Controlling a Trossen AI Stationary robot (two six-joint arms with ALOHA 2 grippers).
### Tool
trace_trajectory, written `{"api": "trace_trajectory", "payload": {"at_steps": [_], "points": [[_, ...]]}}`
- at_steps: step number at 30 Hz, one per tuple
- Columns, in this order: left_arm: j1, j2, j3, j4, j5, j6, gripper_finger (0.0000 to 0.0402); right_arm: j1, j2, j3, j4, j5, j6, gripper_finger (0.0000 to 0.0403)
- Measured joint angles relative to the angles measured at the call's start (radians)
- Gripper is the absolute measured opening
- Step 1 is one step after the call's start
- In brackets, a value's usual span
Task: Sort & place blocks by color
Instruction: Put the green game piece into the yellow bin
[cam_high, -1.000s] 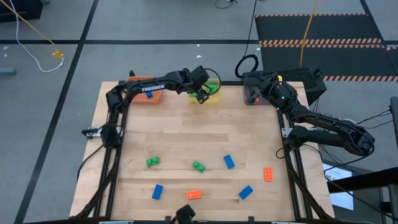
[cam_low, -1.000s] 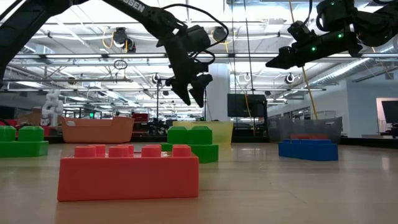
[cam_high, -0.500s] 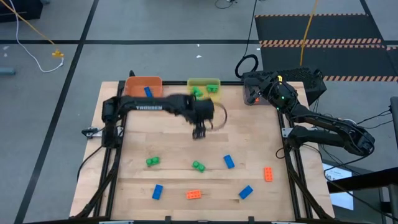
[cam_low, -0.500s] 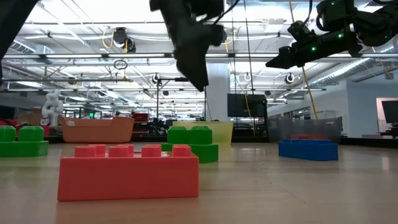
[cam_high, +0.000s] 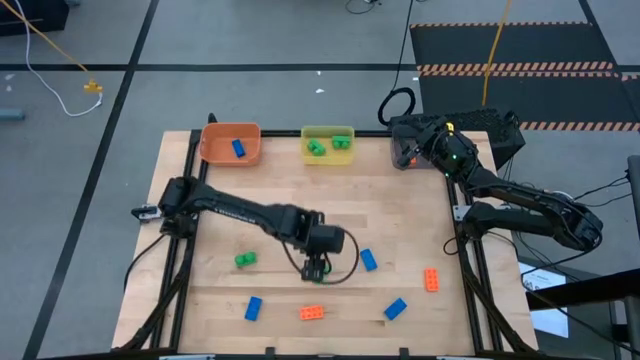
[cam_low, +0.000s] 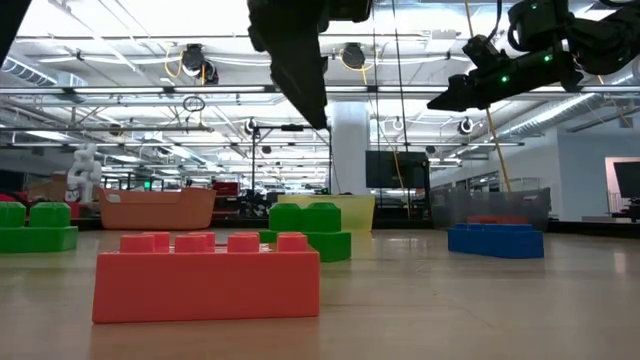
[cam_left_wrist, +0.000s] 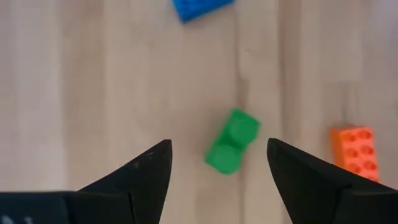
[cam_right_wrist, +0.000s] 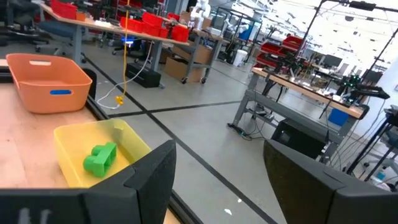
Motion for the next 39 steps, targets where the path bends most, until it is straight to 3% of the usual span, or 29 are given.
{"api": "trace_trajectory", "payload": {"at_steps": [11,23,35,39], "points": [[-0.029,0.119,-0.015,0.031,0.002,0.021,0.0264,0.025,0.000,0.000,0.001,-0.018,-0.008,0.0235],[-0.052,0.142,-0.013,0.017,0.020,0.128,0.0264,0.025,0.000,0.000,0.002,-0.015,-0.030,0.0235],[-0.051,0.252,-0.012,0.024,-0.020,0.155,0.0264,0.025,0.000,0.000,-0.006,-0.015,-0.028,0.0235],[-0.050,0.255,-0.012,0.031,-0.026,0.191,0.0246,0.025,0.000,0.000,0.000,-0.015,-0.031,0.0235]]}}
